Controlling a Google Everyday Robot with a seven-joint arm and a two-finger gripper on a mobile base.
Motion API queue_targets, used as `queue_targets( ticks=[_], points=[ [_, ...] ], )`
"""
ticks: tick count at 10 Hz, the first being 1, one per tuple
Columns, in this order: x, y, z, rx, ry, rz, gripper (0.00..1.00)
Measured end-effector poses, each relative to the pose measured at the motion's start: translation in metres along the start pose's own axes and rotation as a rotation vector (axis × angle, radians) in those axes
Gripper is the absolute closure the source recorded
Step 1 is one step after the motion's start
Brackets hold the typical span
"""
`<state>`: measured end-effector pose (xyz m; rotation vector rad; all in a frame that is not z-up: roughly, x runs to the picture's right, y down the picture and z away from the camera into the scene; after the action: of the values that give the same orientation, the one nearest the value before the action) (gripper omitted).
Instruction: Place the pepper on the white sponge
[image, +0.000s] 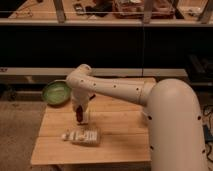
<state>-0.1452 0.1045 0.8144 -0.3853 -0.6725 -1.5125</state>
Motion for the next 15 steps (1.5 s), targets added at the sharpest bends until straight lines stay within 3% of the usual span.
queue_targets(
  ticks=[4, 10, 15],
  points=[
    [-0.005, 0.000, 0.011, 0.011, -0.020, 0.005, 0.65],
    [0.007, 0.012, 0.022, -0.007, -0.027, 0.013, 0.65],
    [0.016, 0.008, 0.040, -0.012, -0.069, -0.011, 0.65]
  ],
)
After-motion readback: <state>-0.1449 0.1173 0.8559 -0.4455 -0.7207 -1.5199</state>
